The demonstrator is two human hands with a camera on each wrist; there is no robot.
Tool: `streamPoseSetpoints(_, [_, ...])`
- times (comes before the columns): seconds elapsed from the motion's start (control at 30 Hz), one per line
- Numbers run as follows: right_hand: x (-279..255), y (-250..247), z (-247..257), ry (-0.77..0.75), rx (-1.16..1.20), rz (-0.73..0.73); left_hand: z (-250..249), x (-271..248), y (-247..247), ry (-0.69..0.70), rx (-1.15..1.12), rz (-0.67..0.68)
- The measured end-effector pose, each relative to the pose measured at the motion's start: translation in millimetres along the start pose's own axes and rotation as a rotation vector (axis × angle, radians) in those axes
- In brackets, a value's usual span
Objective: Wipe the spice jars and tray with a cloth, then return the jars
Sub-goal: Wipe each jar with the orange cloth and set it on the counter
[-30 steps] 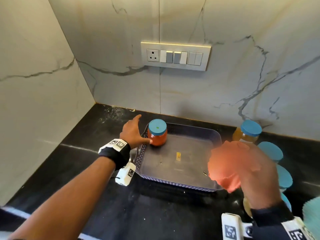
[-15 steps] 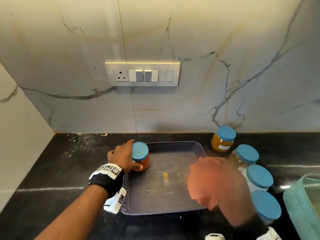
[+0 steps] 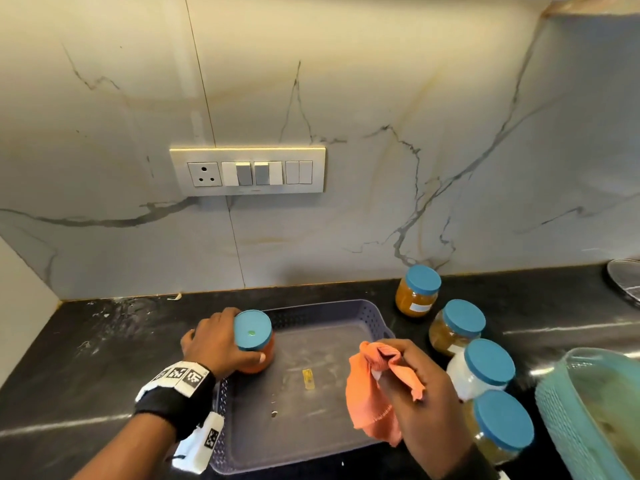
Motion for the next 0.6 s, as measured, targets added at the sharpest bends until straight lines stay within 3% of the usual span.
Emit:
streamPoseSetpoints(0.17, [0.6, 0.7, -1.5, 0.001, 0.001, 0.003, -18.2, -8.3, -13.1, 0.075, -0.066, -0.07])
streamPoseSetpoints(0.27, [0.9, 1.2, -3.7, 0.023, -0.003, 0.012, -26.7, -10.6, -19.7, 0.112, -0.17, -0.046])
streamPoseSetpoints(0.6, [-0.3, -15.1, -7.2, 0.08, 0.066, -0.032, -95.4, -77.5, -48.3, 0.219, -0.934, 0.062])
Point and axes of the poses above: each hand's wrist, its own x-axis towards the middle knuckle, its own y-axis out of the palm, z = x × y, the point moved 6 cm from there along x, towards the middle knuckle, and after that the axes turned 11 degrees about -x, right-handed, at the moved point
